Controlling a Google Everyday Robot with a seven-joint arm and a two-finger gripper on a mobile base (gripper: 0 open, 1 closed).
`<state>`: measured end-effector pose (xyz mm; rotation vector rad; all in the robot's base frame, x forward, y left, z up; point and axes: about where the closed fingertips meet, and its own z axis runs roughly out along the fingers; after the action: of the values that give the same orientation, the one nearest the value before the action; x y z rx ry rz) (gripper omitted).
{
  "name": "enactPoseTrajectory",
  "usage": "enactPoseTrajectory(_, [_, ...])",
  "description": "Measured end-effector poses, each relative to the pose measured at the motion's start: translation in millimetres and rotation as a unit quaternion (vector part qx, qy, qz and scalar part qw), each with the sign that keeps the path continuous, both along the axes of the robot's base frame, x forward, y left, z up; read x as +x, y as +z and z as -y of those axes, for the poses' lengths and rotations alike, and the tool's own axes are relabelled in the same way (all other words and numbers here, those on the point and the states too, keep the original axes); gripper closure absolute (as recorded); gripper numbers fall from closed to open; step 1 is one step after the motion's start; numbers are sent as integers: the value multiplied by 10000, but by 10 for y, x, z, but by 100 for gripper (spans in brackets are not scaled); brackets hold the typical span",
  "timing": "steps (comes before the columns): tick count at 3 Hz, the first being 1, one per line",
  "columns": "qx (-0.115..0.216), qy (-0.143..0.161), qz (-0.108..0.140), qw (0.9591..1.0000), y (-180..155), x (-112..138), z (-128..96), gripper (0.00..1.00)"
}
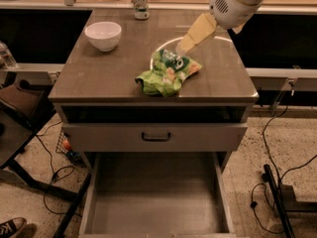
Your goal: Place green rice chip bag into middle drawer
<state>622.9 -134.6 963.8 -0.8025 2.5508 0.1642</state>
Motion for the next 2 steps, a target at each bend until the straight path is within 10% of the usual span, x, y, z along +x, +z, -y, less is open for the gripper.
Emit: enactPoseTrajectory(2, [-567,-1258,-507,9891,-501,101,-276,0])
